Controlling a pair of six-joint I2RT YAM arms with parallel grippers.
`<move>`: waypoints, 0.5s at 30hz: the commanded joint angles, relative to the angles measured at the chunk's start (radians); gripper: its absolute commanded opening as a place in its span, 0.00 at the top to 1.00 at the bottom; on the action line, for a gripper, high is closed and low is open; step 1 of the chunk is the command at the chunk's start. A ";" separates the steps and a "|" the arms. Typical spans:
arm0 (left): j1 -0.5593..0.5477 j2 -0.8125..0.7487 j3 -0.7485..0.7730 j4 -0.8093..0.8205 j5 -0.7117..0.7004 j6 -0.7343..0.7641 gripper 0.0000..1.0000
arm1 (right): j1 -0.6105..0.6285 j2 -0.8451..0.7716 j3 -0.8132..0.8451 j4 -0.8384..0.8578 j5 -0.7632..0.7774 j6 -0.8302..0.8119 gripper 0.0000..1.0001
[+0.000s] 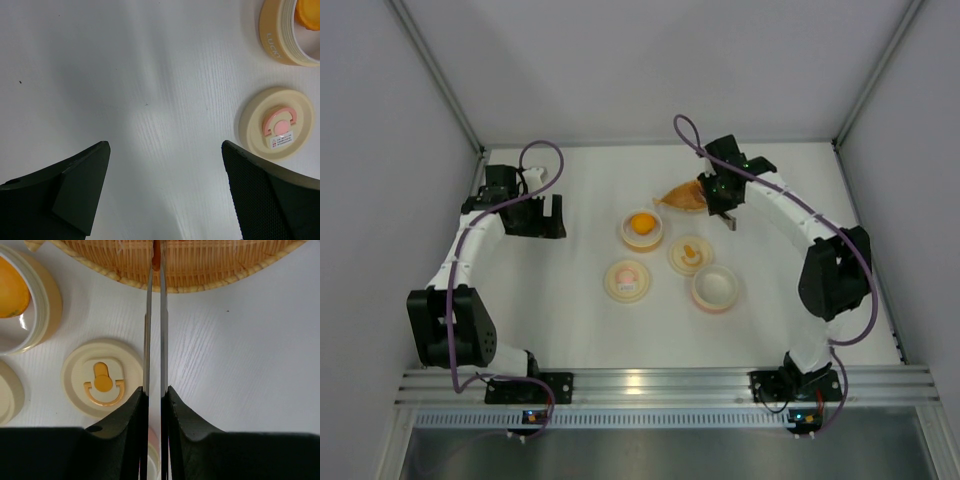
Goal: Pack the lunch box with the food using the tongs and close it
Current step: Pick up the fake food from the plate.
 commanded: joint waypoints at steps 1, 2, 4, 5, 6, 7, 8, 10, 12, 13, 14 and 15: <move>0.006 0.002 0.025 0.028 0.026 -0.016 0.02 | -0.016 -0.086 0.010 0.096 0.013 -0.015 1.00; 0.006 0.000 0.025 0.028 0.029 -0.016 0.02 | -0.019 -0.089 0.009 0.099 0.012 -0.017 1.00; 0.006 0.002 0.025 0.027 0.027 -0.018 0.02 | -0.027 -0.095 0.004 0.108 0.000 -0.020 1.00; 0.006 -0.001 0.026 0.027 0.027 -0.016 0.02 | -0.030 -0.096 0.004 0.111 -0.005 -0.023 1.00; 0.006 -0.001 0.025 0.025 0.027 -0.016 0.02 | -0.033 -0.098 0.001 0.114 -0.020 -0.023 1.00; 0.006 -0.001 0.026 0.025 0.026 -0.016 0.02 | -0.039 -0.098 0.002 0.116 -0.026 -0.031 1.00; 0.006 -0.001 0.026 0.024 0.026 -0.015 0.02 | -0.042 -0.099 0.002 0.114 -0.037 -0.035 1.00; 0.006 -0.003 0.028 0.022 0.024 -0.012 0.02 | -0.053 -0.110 -0.002 0.108 -0.065 -0.057 1.00; 0.004 -0.006 0.031 0.021 0.021 -0.008 0.02 | -0.064 -0.144 -0.023 0.110 -0.115 -0.107 1.00; 0.003 -0.007 0.031 0.019 0.018 -0.007 0.02 | -0.076 -0.159 -0.039 0.113 -0.131 -0.123 1.00; 0.004 -0.010 0.033 0.021 0.019 -0.004 0.02 | -0.082 -0.179 -0.056 0.122 -0.158 -0.138 1.00; 0.006 -0.010 0.033 0.021 0.019 -0.001 0.02 | -0.090 -0.222 -0.074 0.128 -0.175 -0.152 1.00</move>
